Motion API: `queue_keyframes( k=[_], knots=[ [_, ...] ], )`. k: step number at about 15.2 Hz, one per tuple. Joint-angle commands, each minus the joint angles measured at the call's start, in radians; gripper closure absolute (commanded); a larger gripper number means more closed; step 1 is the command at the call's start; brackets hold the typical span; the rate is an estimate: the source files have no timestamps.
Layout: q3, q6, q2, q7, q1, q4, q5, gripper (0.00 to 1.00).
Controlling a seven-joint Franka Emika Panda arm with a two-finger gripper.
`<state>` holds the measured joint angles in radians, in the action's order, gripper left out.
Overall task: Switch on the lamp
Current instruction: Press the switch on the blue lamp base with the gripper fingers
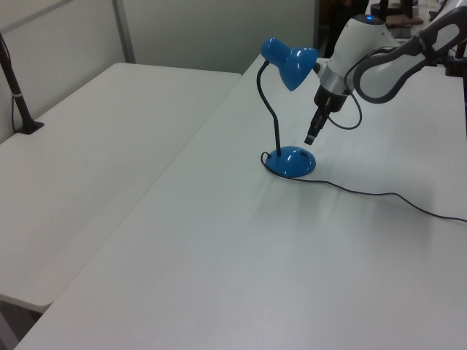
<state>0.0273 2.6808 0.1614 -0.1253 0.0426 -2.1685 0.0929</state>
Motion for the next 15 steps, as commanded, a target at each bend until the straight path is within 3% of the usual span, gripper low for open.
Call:
queue_keyframes(
  k=[1, 9, 15],
  knots=[
    [-0.010, 0.014, 0.046, 0.036, 0.014, 0.039, 0.027, 1.00],
    [-0.012, 0.019, 0.116, 0.036, 0.031, 0.088, 0.027, 1.00],
    [-0.010, 0.024, 0.101, 0.036, 0.031, 0.084, 0.027, 1.00]
  ],
)
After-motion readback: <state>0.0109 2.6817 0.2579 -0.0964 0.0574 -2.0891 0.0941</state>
